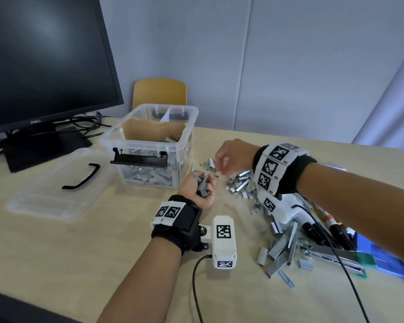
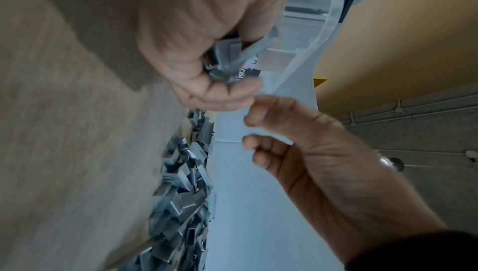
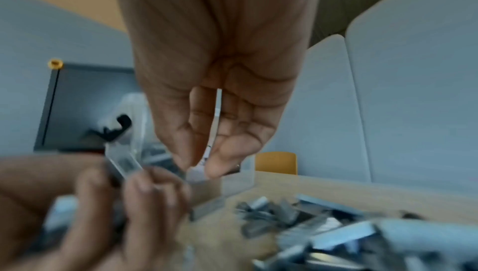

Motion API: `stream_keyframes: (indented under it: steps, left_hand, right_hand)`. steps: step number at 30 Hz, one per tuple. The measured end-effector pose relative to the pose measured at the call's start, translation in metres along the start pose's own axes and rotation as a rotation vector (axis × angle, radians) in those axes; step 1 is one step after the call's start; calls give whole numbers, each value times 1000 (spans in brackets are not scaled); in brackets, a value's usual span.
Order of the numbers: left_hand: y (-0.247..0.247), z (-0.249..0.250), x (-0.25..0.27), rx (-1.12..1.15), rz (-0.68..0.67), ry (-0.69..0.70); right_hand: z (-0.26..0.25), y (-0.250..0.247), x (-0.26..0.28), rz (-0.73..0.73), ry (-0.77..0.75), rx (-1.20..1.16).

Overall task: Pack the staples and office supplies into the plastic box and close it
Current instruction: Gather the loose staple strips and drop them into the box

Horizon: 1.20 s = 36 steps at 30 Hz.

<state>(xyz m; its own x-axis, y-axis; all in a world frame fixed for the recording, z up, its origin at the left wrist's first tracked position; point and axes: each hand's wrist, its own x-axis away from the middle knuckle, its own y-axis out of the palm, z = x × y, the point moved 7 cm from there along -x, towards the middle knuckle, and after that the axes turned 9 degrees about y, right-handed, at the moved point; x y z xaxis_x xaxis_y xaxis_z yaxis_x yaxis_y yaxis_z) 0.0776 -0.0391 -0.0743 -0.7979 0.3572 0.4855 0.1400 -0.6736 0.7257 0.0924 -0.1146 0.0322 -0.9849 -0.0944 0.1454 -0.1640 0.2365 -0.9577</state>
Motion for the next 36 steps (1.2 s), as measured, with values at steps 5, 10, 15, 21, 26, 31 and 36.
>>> stream_keyframes:
  steps: [5,10,15,21,26,31,36]
  left_hand:
    - [4,4,-4,-24,-6,-7]
    - [3,12,-14,-75,7,75]
    - [3,23,-19,-107,23,97]
    - [-1,24,-21,-112,32,93]
    - [3,12,-13,-90,46,98]
    - [20,-5,-3,13,-24,67]
    - [23,-10,-1,72,-25,95]
  right_hand:
    - [26,23,-4,-86,59,300]
    - [34,31,-21,-79,70,372]
    - [29,37,-32,-127,92,440]
    - [20,5,-30,19,73,318]
    - [9,-26,-5,159,49,50]
    - [-1,-12,6,83,73,-118]
    - [-2,-6,6,96,40,-124]
